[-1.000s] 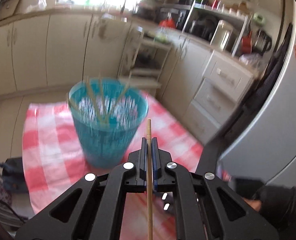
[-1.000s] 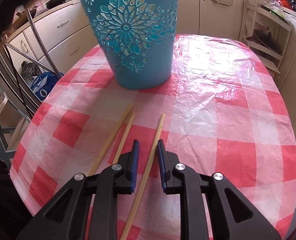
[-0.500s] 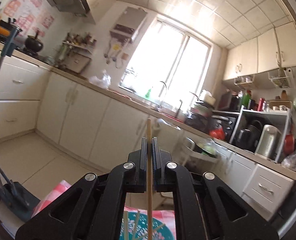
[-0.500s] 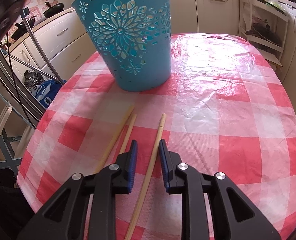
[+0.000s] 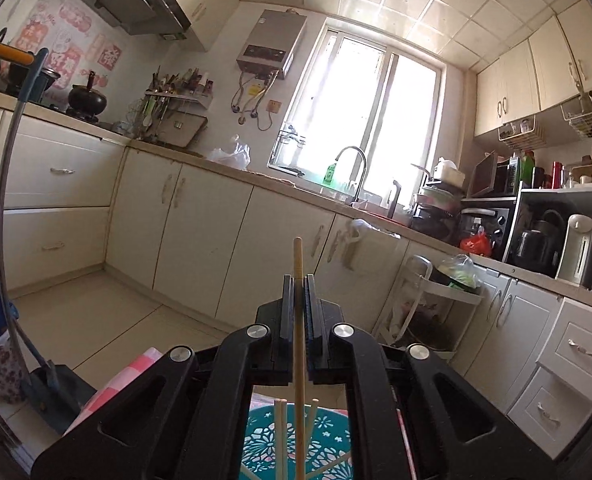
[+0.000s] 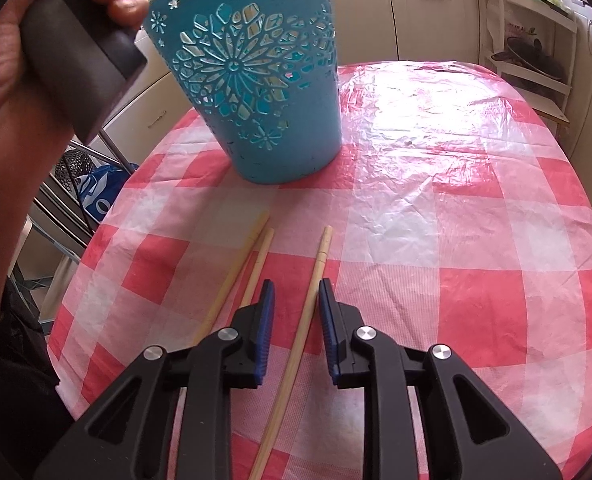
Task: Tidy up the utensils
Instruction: 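Lift the chopstick with the left gripper and release it into the basket, then move the left gripper back from the basket while the right gripper holds its chopstick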
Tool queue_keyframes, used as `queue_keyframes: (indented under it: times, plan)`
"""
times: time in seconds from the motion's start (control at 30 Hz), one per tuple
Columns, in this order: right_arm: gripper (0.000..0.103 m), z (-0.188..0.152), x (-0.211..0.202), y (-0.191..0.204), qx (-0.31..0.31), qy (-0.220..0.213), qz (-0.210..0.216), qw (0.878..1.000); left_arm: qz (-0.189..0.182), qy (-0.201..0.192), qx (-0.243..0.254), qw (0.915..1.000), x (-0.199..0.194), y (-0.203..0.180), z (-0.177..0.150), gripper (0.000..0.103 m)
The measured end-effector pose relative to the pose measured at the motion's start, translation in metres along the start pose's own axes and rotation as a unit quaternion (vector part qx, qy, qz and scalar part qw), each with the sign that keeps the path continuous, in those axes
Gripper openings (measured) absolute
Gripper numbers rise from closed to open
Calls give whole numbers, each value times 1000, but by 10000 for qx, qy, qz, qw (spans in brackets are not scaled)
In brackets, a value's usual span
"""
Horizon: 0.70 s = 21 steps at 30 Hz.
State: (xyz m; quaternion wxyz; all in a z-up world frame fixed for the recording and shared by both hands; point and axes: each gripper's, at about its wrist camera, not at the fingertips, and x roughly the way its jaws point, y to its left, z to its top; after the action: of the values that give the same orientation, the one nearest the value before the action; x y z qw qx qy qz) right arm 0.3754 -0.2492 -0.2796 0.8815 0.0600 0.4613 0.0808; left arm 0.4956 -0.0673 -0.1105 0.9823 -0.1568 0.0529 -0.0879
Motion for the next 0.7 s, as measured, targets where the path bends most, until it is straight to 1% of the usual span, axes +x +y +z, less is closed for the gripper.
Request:
queue_keyframes:
  times: [0.17,0.3,0.4,0.47,0.5,0.53,0.6,0.63,0.7]
  plan:
    - [23,1,0,0,-15,3,-14,10000,76,192,172,9996,-1,2,-15,4]
    - [23,1,0,1,-26,28,-25,10000,136,576,228,9980,0,12,-26,4]
    - [23,1,0,2,-52,49,-28,10000,157,795,262,9964,-6,18,-28,6]
    - [23,2,0,2,-54,49,-32,10000,161,858,253,9959,-15,22,-26,10]
    - [23,2,0,2,-64,48,-41,10000,163,894,263,9955,-20,23,-24,16]
    - [23,2,0,3,-86,48,-57,9999,184,920,274,9952,-27,25,-23,25]
    - [23,1,1,4,-120,45,-84,9999,253,956,255,9948,-41,29,-22,38]
    - [23,1,1,5,-132,46,-92,9999,287,971,239,9946,-50,33,-22,42]
    - [23,1,2,6,-160,42,-100,9998,358,1053,224,9935,-63,40,-23,46]
